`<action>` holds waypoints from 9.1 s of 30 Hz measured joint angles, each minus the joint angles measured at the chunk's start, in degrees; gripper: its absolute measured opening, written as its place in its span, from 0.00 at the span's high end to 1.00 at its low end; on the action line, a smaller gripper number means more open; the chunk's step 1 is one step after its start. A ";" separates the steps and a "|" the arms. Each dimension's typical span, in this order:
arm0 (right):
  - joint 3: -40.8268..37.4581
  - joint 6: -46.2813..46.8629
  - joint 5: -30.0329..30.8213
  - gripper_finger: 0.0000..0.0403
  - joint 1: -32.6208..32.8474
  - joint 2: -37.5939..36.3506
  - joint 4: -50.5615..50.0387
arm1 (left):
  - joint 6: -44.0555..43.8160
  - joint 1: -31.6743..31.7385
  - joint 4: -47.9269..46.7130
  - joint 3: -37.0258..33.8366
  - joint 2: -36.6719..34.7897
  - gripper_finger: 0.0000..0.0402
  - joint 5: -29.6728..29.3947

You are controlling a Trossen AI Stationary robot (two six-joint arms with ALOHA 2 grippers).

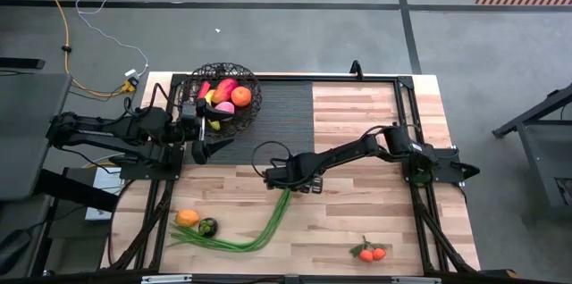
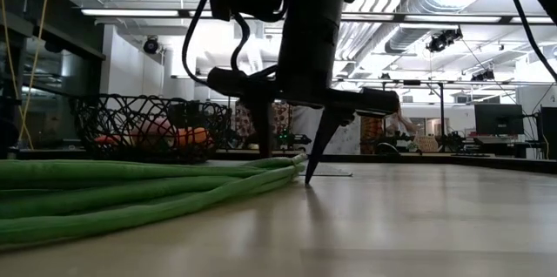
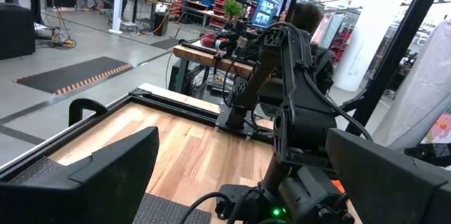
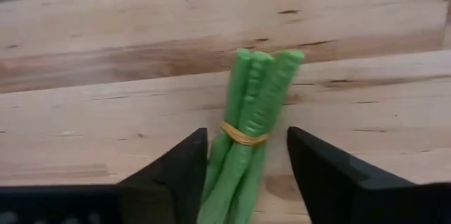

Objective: Build produce basket
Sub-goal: Put the green beans into the black basket

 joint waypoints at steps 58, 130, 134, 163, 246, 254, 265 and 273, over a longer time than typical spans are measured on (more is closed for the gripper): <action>0.00 -89.77 15.33 0.94 -6.62 -51.77 8.67 | -0.95 0.11 1.27 24.63 22.06 0.01 -7.06; 26.25 -108.26 6.36 0.94 -6.63 -39.01 7.94 | 1.03 5.71 13.10 43.56 54.30 0.01 22.59; 26.25 -108.24 5.13 0.94 -6.64 -38.58 8.90 | 1.03 5.19 17.04 43.54 56.65 0.01 21.86; 26.25 -109.26 4.21 0.94 -6.64 -43.71 15.22 | 4.48 4.83 18.84 43.52 62.58 0.01 16.15; 26.26 -103.50 0.72 0.94 -21.98 -26.60 19.46 | 38.65 37.21 -48.50 43.54 30.67 1.00 -8.63; 26.27 -98.15 1.55 0.94 -27.92 -23.23 18.78 | 39.60 45.74 -51.10 39.83 30.71 1.00 -4.67; 26.27 -96.78 -1.41 0.94 -35.50 -16.14 19.29 | 29.20 50.51 -49.69 31.49 32.74 1.00 -0.61; 26.27 -101.69 -8.20 0.94 -39.85 -11.04 24.21 | 11.55 52.74 -47.52 29.99 35.99 1.00 -3.97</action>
